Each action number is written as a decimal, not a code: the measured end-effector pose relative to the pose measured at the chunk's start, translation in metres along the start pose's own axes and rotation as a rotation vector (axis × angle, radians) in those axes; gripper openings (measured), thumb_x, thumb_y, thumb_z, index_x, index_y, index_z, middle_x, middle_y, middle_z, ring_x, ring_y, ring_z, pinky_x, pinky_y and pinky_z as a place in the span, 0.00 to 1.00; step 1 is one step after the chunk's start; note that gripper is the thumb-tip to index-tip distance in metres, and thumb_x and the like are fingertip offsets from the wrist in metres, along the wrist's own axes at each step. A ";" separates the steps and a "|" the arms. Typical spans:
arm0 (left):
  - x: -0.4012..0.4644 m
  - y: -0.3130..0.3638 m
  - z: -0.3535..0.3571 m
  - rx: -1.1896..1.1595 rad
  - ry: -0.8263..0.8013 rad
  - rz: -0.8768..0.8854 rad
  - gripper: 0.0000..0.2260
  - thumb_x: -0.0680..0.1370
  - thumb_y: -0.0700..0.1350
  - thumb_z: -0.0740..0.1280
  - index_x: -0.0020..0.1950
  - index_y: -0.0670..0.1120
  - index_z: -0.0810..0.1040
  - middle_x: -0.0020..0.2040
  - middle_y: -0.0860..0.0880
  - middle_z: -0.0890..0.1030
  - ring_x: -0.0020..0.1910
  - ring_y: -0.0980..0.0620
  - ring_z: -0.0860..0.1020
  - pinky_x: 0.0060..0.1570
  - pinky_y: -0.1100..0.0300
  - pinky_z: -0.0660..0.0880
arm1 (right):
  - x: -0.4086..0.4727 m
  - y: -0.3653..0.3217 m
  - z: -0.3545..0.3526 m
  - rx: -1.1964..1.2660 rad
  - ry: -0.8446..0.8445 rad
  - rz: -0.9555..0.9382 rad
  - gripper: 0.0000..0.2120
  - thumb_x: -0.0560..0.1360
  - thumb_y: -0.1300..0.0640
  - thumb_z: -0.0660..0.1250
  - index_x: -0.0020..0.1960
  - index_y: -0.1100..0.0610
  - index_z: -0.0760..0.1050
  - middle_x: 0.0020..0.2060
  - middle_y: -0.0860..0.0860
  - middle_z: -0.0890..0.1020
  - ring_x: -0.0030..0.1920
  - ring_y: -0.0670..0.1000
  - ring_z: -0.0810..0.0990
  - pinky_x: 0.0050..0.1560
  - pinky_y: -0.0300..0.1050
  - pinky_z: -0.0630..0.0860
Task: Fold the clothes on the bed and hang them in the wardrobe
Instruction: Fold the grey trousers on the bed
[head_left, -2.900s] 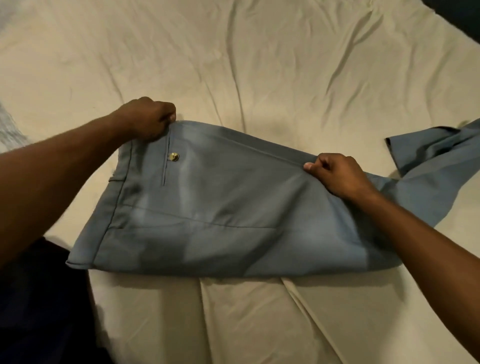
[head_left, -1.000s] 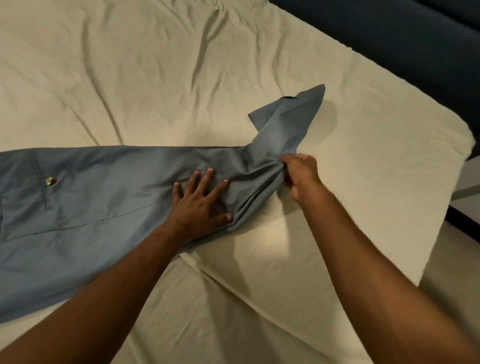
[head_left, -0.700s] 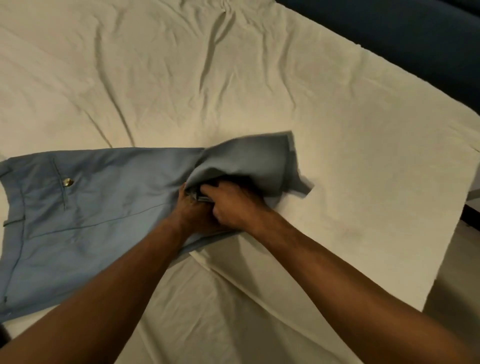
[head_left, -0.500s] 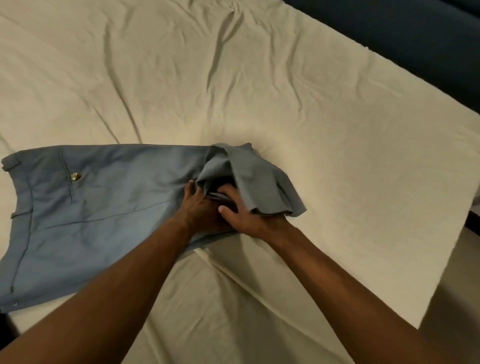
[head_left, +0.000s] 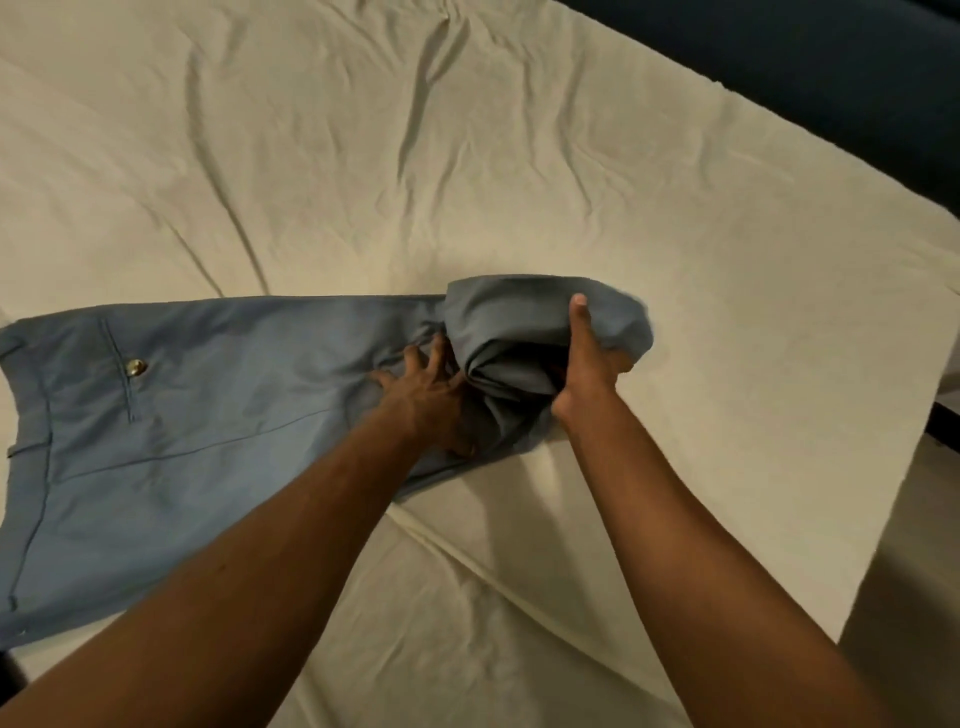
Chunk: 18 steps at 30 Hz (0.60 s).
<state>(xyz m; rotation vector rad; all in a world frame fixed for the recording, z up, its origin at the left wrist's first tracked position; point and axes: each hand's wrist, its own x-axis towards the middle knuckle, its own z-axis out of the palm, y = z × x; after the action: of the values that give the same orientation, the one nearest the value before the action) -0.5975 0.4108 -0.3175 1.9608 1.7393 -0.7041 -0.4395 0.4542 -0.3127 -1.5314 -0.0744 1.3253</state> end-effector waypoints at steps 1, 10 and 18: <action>0.001 0.002 -0.001 0.012 -0.016 -0.006 0.52 0.69 0.67 0.72 0.80 0.60 0.40 0.80 0.43 0.35 0.78 0.33 0.43 0.69 0.27 0.57 | 0.003 -0.002 0.005 -0.025 0.090 0.000 0.49 0.66 0.41 0.80 0.77 0.48 0.56 0.59 0.47 0.72 0.57 0.54 0.76 0.62 0.53 0.77; 0.003 0.005 -0.007 0.025 -0.052 -0.025 0.53 0.68 0.67 0.73 0.81 0.60 0.40 0.80 0.44 0.37 0.78 0.33 0.44 0.70 0.30 0.61 | 0.014 -0.006 0.012 -0.839 0.009 -0.512 0.10 0.77 0.59 0.67 0.57 0.57 0.75 0.51 0.51 0.77 0.51 0.50 0.75 0.53 0.44 0.72; 0.006 -0.001 -0.015 -0.011 -0.064 0.023 0.55 0.66 0.69 0.73 0.79 0.64 0.37 0.80 0.41 0.37 0.78 0.31 0.45 0.69 0.32 0.63 | 0.065 -0.175 -0.023 -0.682 0.324 -0.893 0.18 0.77 0.57 0.66 0.67 0.56 0.74 0.66 0.55 0.77 0.66 0.55 0.75 0.63 0.39 0.67</action>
<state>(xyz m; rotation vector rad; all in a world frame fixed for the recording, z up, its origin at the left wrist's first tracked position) -0.5962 0.4247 -0.3094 1.9268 1.6775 -0.7396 -0.3022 0.5566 -0.2362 -1.9004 -0.9635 0.3220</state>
